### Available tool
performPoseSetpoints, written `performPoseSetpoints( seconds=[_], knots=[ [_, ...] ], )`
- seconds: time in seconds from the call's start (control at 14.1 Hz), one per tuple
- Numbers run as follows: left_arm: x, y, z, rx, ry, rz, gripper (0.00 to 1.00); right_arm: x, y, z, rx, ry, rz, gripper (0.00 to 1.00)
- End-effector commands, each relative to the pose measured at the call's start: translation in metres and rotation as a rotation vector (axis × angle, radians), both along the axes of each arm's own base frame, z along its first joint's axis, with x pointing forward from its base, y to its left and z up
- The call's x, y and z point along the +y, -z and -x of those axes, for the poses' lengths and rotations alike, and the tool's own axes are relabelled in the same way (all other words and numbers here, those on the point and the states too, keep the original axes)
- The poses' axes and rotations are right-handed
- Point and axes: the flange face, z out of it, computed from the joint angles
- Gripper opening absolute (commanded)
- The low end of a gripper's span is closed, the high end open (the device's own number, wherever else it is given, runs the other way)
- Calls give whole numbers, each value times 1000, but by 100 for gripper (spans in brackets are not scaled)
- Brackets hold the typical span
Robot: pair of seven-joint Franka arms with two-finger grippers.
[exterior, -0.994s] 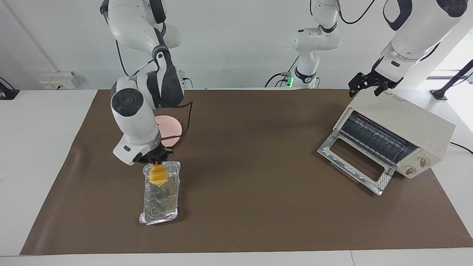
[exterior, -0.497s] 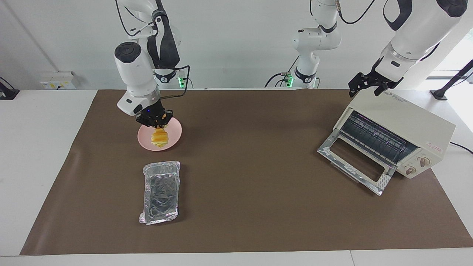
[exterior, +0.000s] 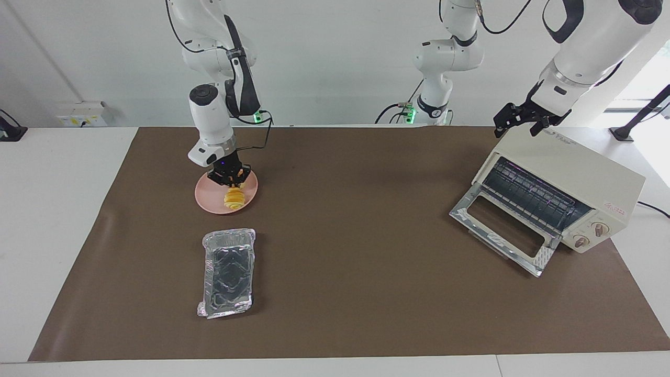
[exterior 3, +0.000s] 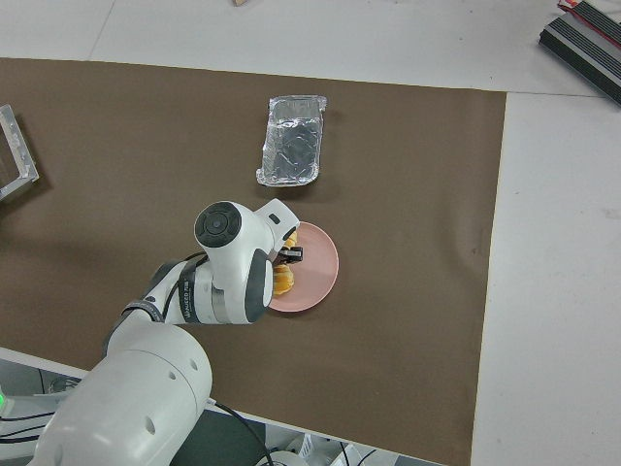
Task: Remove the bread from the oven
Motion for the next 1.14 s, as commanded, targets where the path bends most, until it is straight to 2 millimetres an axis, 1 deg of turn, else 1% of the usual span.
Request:
performPoseSetpoints(
  seconds=[0.0, 0.07, 0.14, 0.28, 0.35, 0.43, 0.57, 0.71, 0.78, 0.92, 0.99, 1.06],
  knots=[
    [3, -2, 8, -3, -10, 10, 100, -9, -5, -3, 0, 1, -11, 99],
    [3, -2, 8, -3, -10, 10, 100, -7, -12, -5, 17, -1, -9, 100],
    [3, -2, 8, -3, -10, 10, 100, -6, -31, -11, 46, -3, -5, 100],
    [3, -2, 8, -3, -10, 10, 100, -2, -89, -36, 122, -6, 1, 100],
    [3, -2, 8, -3, -10, 10, 100, 0, -129, -52, 140, -6, 1, 100],
    [3, -2, 8, -4, -10, 10, 100, -2, -160, -64, 140, 0, -1, 100],
    [3, -2, 8, -4, -10, 10, 100, -18, -216, -82, 155, 6, -5, 100],
    [3, -1, 8, -1, -10, 10, 100, -28, -261, -91, 141, -48, -3, 100],
    [3, -1, 8, -1, -10, 10, 100, -30, -277, -93, 149, -76, 1, 100],
    [3, -2, 8, -3, -10, 10, 100, -46, -312, -95, 211, -83, 7, 100],
    [3, -2, 8, -3, -10, 10, 100, -52, -325, -97, 242, -75, 4, 100],
    [3, -2, 8, -3, -10, 10, 100, -53, -333, -97, 264, -75, 6, 100]
  ],
)
